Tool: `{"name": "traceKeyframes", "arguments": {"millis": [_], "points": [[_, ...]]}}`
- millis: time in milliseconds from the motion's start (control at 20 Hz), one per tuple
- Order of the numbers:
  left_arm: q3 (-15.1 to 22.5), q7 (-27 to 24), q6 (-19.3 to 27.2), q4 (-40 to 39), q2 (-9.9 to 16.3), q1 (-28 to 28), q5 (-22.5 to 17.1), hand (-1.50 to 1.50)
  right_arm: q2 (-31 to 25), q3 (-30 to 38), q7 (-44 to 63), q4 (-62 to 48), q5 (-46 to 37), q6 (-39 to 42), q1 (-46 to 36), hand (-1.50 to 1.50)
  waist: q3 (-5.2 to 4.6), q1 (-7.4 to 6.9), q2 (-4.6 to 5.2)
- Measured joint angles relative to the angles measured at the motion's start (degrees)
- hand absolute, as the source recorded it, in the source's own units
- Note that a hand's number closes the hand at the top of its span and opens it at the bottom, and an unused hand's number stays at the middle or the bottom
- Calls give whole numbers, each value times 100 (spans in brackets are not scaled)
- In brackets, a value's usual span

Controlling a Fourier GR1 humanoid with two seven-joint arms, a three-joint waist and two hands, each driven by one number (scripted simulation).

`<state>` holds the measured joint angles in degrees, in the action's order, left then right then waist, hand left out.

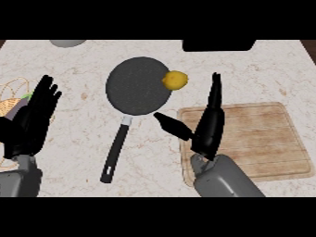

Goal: Pick the lemon from the cutting board and place it in the pan

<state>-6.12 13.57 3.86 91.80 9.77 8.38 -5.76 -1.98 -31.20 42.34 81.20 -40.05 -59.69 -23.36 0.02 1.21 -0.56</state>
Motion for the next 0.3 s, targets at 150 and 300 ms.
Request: {"name": "traceKeyframes", "arguments": {"millis": [150,300], "points": [[54,20,24,70,-62,-27,37,0,-70,-176,111,838,-449,123,746,-150,-2,-24,14],[7,-20,-59,41,-40,-50,-9,0,-79,-325,212,1504,-878,281,1426,-150,-3,-48,26]]}}
